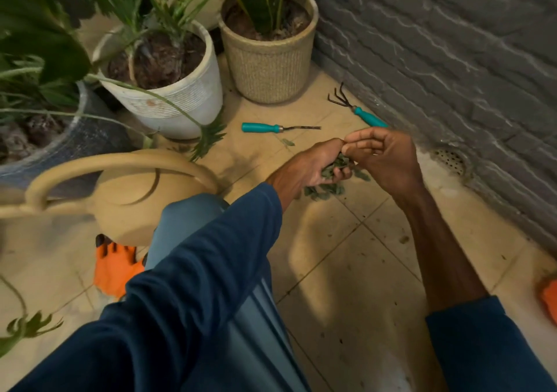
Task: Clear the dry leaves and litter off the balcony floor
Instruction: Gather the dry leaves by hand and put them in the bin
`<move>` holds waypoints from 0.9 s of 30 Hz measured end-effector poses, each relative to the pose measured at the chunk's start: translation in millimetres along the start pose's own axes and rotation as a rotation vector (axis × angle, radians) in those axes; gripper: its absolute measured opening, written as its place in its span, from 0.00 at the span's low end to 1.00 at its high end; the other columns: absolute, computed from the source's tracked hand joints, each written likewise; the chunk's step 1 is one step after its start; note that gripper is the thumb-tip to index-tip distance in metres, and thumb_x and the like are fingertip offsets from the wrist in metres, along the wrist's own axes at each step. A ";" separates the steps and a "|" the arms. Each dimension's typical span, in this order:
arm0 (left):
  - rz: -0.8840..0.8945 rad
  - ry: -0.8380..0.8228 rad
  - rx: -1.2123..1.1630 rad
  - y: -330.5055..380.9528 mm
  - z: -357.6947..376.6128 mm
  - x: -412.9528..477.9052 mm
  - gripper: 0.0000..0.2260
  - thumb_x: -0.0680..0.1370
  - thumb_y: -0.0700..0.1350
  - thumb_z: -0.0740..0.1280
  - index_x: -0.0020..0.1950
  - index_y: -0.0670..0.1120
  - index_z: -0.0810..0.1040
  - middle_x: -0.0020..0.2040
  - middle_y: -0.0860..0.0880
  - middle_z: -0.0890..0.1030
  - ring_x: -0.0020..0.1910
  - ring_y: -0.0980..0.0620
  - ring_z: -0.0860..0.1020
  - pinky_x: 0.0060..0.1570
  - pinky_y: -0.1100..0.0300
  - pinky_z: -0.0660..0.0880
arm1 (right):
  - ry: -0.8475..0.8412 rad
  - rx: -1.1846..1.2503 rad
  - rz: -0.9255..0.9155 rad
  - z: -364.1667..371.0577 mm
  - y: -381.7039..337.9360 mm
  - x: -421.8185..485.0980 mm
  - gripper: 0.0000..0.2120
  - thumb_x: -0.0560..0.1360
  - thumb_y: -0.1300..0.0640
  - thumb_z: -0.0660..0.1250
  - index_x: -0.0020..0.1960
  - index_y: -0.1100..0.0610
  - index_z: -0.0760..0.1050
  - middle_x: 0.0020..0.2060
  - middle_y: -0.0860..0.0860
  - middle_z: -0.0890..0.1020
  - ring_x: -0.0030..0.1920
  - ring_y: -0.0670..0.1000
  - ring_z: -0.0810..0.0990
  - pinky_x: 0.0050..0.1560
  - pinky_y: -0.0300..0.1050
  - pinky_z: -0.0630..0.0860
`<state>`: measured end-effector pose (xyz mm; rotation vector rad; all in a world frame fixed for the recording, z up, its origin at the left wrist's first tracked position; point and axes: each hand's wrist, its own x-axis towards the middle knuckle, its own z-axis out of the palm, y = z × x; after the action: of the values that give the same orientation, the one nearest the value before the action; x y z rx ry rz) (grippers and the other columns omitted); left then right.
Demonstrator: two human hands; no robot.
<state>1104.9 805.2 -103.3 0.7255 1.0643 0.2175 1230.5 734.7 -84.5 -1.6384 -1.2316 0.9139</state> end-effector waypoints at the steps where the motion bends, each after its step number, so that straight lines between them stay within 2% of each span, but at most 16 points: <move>1: 0.007 0.005 -0.008 0.4 -3.8 -0.8 0.10 0.82 0.39 0.55 0.50 0.44 0.76 0.32 0.48 0.76 0.23 0.57 0.73 0.17 0.70 0.62 | -0.011 -0.027 -0.014 2.6 0.3 1.4 0.09 0.73 0.63 0.76 0.53 0.55 0.84 0.42 0.50 0.87 0.42 0.46 0.85 0.44 0.40 0.80; 5: 0.015 -0.008 -0.040 1.3 -11.7 -2.0 0.11 0.83 0.41 0.54 0.52 0.43 0.75 0.31 0.49 0.76 0.24 0.56 0.72 0.16 0.69 0.62 | -0.016 -0.061 -0.051 6.1 -1.7 2.8 0.08 0.76 0.62 0.73 0.53 0.54 0.84 0.42 0.48 0.87 0.42 0.47 0.86 0.43 0.41 0.82; 9: 0.002 -0.006 -0.065 4.0 -20.2 -7.7 0.11 0.84 0.44 0.56 0.45 0.46 0.74 0.32 0.50 0.75 0.24 0.56 0.72 0.17 0.69 0.63 | 0.004 0.015 -0.050 7.5 -2.8 4.5 0.07 0.75 0.61 0.73 0.53 0.53 0.85 0.43 0.50 0.88 0.45 0.53 0.87 0.45 0.49 0.84; 12: 0.000 -0.008 -0.111 5.4 -31.6 -10.6 0.13 0.85 0.46 0.58 0.41 0.48 0.72 0.32 0.51 0.74 0.24 0.57 0.71 0.18 0.70 0.63 | 0.077 0.072 -0.044 8.3 -2.1 4.6 0.08 0.75 0.60 0.74 0.53 0.55 0.85 0.43 0.51 0.87 0.44 0.52 0.87 0.42 0.46 0.84; 15: 0.007 -0.003 -0.172 9.1 -46.8 -14.3 0.15 0.85 0.47 0.58 0.39 0.49 0.71 0.32 0.51 0.73 0.24 0.57 0.70 0.18 0.70 0.62 | 0.147 0.085 0.072 12.5 16.5 7.1 0.07 0.75 0.61 0.74 0.53 0.55 0.84 0.44 0.50 0.87 0.44 0.50 0.87 0.42 0.44 0.84; 18: 0.020 0.030 -0.234 10.5 -66.0 -16.7 0.15 0.85 0.47 0.57 0.38 0.49 0.70 0.31 0.51 0.72 0.24 0.57 0.70 0.16 0.69 0.62 | 0.107 -0.092 0.126 22.8 56.6 6.8 0.06 0.75 0.62 0.74 0.49 0.54 0.86 0.42 0.49 0.87 0.44 0.50 0.86 0.47 0.46 0.84; 21: 0.010 0.074 -0.276 6.3 -85.4 -17.4 0.15 0.85 0.47 0.56 0.39 0.49 0.69 0.29 0.52 0.72 0.23 0.57 0.70 0.15 0.69 0.61 | 0.018 -0.317 0.076 42.0 97.7 -1.9 0.07 0.73 0.67 0.72 0.47 0.58 0.86 0.43 0.53 0.87 0.46 0.53 0.86 0.53 0.37 0.80; 22: 0.009 0.096 -0.275 4.1 -90.6 -18.3 0.15 0.85 0.47 0.56 0.39 0.49 0.69 0.29 0.52 0.72 0.23 0.57 0.70 0.15 0.69 0.61 | -0.005 -0.379 0.073 50.1 108.8 -4.3 0.08 0.72 0.67 0.71 0.47 0.57 0.87 0.43 0.54 0.88 0.46 0.53 0.86 0.54 0.38 0.80; 24: 0.015 0.133 -0.268 0.1 -98.6 -20.2 0.15 0.85 0.47 0.56 0.39 0.49 0.69 0.30 0.51 0.72 0.23 0.57 0.70 0.16 0.70 0.61 | -0.057 -0.471 0.102 66.1 124.9 -6.1 0.10 0.72 0.64 0.69 0.48 0.54 0.87 0.43 0.53 0.87 0.45 0.54 0.85 0.51 0.46 0.82; 27: 0.030 0.151 -0.262 -3.5 -104.4 -23.4 0.14 0.85 0.46 0.57 0.40 0.49 0.70 0.31 0.51 0.73 0.25 0.57 0.70 0.17 0.70 0.62 | -0.146 -0.629 0.089 83.9 137.6 -3.3 0.10 0.75 0.59 0.67 0.50 0.53 0.85 0.43 0.53 0.86 0.42 0.55 0.83 0.46 0.46 0.79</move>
<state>1003.6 836.5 -118.2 0.4943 1.1428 0.4349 1199.0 730.4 -242.5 -2.1551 -1.6719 0.7468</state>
